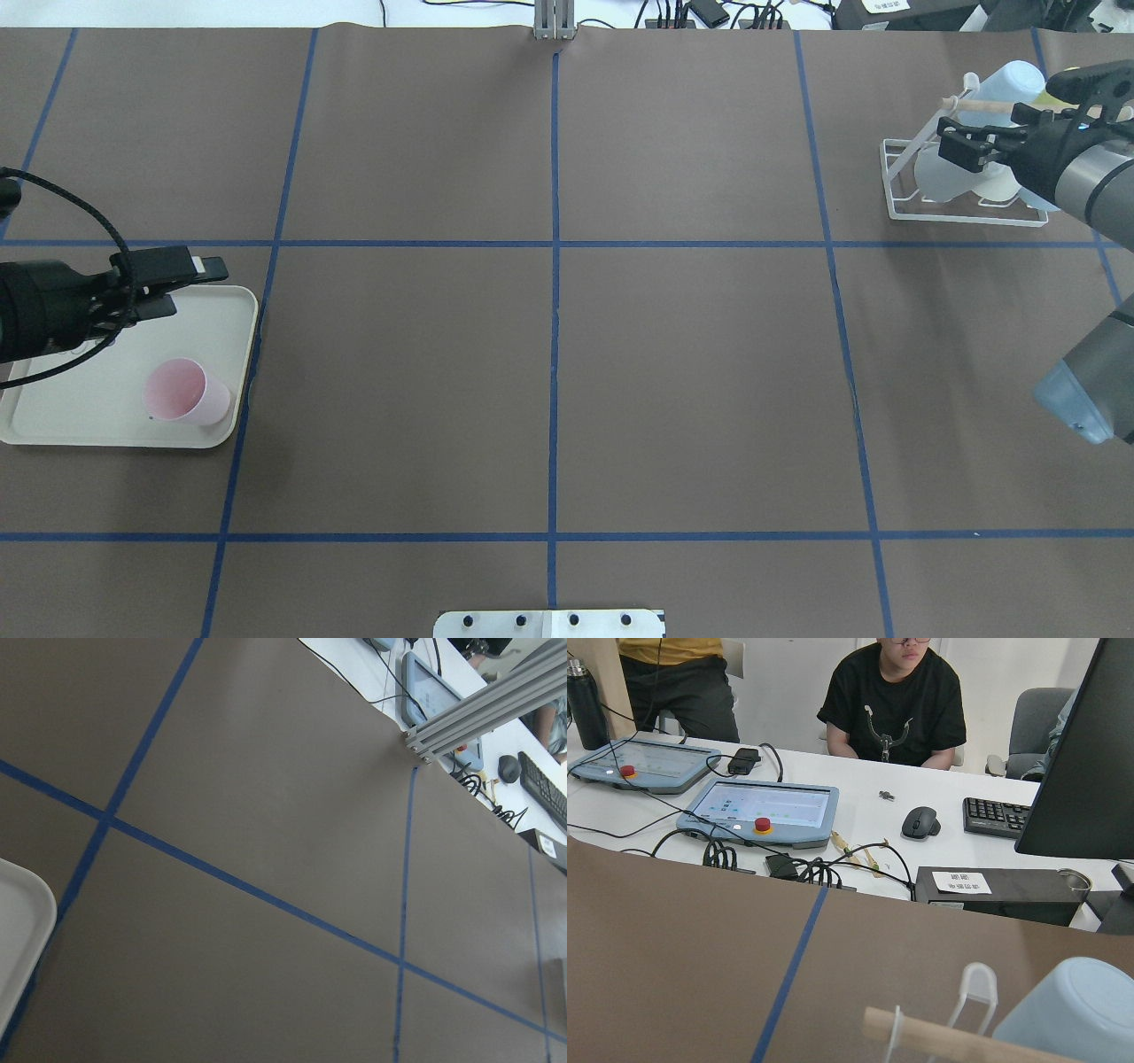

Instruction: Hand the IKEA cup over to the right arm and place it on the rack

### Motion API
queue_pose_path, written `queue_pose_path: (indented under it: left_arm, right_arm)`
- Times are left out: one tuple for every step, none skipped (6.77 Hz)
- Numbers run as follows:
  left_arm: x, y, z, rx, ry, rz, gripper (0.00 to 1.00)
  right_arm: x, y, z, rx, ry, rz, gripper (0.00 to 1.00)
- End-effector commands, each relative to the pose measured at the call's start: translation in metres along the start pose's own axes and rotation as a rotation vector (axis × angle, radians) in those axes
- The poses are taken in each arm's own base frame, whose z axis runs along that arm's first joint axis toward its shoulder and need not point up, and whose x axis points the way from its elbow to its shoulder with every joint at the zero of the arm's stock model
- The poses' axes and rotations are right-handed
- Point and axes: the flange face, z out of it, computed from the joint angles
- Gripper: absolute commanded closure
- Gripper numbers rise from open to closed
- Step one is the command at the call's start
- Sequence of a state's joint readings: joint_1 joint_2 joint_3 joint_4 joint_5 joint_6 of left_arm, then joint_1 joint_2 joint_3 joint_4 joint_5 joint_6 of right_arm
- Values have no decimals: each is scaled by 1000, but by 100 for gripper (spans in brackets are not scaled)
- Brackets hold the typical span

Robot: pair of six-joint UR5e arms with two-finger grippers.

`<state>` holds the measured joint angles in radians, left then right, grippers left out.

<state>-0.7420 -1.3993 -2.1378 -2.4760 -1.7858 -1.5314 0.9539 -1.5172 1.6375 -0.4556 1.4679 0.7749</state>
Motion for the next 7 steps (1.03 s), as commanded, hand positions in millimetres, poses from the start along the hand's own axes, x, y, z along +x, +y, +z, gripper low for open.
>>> queue_pose_path:
  left_arm:
    - [-49, -27, -24, -69, -163, 176, 0]
    - [-58, -30, -12, -111, -271, 240, 0]
    - [-66, -27, 0, -181, -338, 300, 0]
    - [-68, -23, 14, -281, -335, 316, 0]
    - [-79, -23, 32, -331, -342, 298, 0]
    - [-84, -18, 42, -353, -352, 298, 0]
    - [-86, -8, 49, -380, -357, 306, 1]
  right_arm:
    - [-35, -42, -33, -90, -57, 9, 0]
    - [-50, -55, -47, -137, -93, 17, 0]
    - [-62, -71, -52, -195, -160, 37, 0]
    - [-70, -83, -52, -246, -204, 57, 0]
    - [-91, -99, -50, -292, -258, 133, 0]
    - [-111, -113, -50, -332, -296, 183, 0]
    - [-118, -119, -49, -342, -302, 209, 0]
